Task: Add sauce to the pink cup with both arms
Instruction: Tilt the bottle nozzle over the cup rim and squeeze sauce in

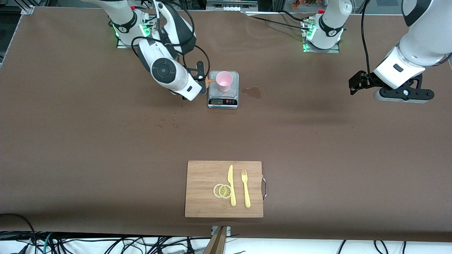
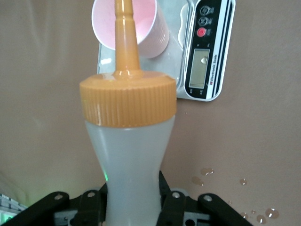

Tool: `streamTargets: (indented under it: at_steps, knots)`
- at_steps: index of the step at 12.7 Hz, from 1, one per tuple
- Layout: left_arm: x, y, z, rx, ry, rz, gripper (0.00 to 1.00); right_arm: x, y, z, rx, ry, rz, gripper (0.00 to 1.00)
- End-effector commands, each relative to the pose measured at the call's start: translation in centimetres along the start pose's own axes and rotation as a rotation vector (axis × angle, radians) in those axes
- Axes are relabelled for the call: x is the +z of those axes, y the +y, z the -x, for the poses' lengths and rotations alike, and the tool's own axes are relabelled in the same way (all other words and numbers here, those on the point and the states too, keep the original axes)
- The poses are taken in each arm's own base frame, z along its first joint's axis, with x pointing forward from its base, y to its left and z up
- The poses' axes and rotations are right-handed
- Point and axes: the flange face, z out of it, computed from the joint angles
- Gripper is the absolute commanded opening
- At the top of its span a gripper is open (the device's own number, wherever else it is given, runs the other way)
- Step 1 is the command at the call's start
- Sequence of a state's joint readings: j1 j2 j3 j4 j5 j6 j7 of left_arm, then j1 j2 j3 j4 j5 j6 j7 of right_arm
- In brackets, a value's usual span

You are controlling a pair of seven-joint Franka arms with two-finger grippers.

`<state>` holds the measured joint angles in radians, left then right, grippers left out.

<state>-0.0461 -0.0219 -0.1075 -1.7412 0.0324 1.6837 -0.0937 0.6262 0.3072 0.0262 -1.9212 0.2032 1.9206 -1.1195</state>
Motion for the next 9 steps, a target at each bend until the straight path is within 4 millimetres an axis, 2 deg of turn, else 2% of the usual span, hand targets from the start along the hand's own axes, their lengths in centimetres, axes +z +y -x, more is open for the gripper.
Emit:
streamTargets:
  at_steps: [1,5,9]
  knots:
    - [-0.6,0.2,-0.3,0.009,-0.006,0.018,1.00,0.6,-0.9,-1.0,0.001,-0.065,0.039,0.28]
    - [-0.6,0.2,-0.3,0.010,-0.006,0.018,1.00,1.1,-1.0,-1.6,0.009,-0.098,0.049,0.28]
    - [-0.6,0.2,-0.3,0.010,-0.006,0.018,1.00,1.8,-1.9,-3.2,0.006,-0.136,0.062,0.28]
